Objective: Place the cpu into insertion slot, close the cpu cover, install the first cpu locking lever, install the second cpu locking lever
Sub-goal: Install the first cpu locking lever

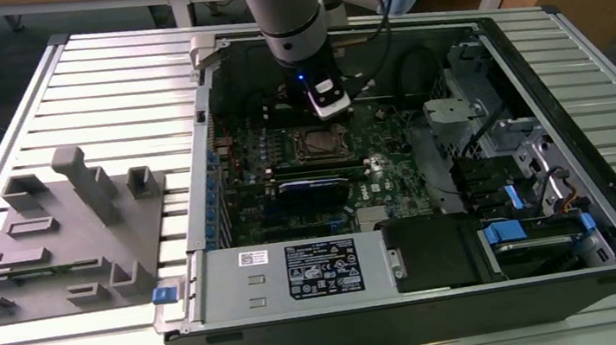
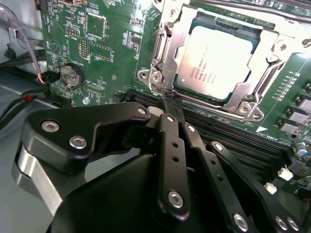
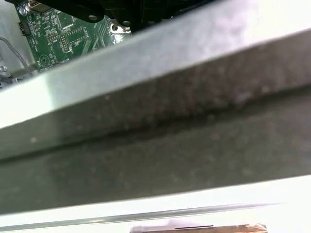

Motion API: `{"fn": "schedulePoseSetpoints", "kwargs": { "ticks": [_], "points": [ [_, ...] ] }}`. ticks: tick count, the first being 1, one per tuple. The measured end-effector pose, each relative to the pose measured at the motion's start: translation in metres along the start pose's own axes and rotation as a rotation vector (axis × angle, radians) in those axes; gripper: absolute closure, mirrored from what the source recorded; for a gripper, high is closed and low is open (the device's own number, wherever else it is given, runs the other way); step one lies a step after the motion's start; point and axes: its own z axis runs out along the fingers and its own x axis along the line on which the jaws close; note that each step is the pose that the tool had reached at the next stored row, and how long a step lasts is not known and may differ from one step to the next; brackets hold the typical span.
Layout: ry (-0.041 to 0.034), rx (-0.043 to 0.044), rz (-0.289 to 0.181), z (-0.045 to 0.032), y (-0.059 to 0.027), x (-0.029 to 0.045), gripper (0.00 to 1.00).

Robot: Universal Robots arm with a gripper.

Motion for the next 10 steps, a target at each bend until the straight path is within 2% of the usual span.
{"fn": "schedulePoseSetpoints", "kwargs": {
  "ticks": [10],
  "points": [
    [0.0000, 0.0000, 0.000, 0.0009, 0.0007, -0.0027, 0.90]
  ]
}}
